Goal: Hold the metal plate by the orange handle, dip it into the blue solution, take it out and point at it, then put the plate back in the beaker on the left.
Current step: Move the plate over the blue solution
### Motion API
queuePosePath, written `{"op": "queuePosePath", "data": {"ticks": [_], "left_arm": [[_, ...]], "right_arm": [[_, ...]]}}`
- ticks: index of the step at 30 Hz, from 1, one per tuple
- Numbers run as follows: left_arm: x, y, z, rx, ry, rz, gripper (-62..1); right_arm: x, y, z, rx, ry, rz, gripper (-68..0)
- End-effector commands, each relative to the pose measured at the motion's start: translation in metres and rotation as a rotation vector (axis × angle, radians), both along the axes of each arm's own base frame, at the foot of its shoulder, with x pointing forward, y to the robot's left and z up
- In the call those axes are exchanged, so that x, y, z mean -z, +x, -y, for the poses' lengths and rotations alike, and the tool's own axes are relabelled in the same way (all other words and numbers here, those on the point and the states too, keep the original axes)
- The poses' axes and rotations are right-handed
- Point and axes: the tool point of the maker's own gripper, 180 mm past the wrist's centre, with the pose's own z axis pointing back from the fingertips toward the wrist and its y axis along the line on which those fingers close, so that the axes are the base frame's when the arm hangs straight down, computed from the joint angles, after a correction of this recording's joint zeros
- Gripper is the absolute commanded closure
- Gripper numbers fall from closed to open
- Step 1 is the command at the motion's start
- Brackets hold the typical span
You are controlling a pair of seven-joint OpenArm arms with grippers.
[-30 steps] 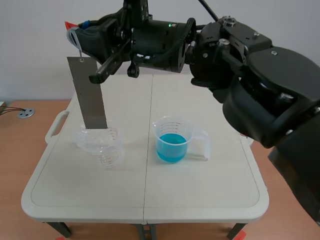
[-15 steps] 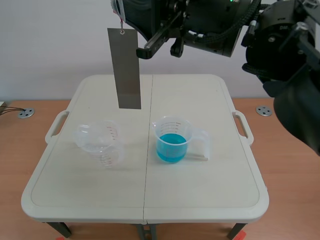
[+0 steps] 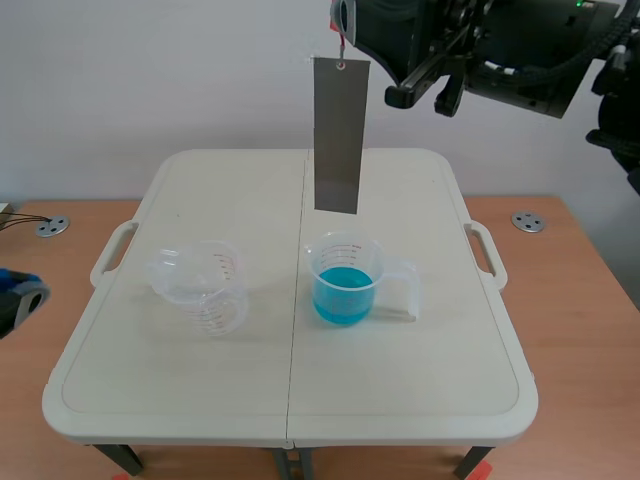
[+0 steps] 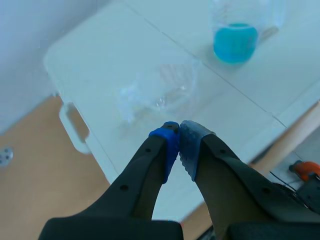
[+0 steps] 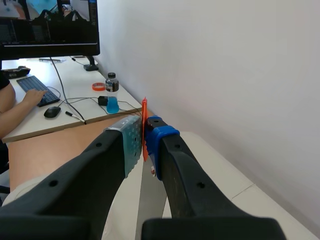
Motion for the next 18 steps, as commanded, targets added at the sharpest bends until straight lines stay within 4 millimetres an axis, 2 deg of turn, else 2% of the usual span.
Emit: {"op": "queuePosePath", "data": {"ticks": [1, 18], "left_arm": [[-0.003, 0.005, 0.009, 0.023, -0.027, 0.009, -4.2], [0.010, 0.070, 0.066, 0.219, -0.023, 0.076, -4.2]], "right_arm": [[-0.015, -0.002, 0.003, -0.010, 0.015, 0.043, -1.5], [-0.010, -0.001, 0.012, 0.010, -0.006, 0.036, -1.5]]}}
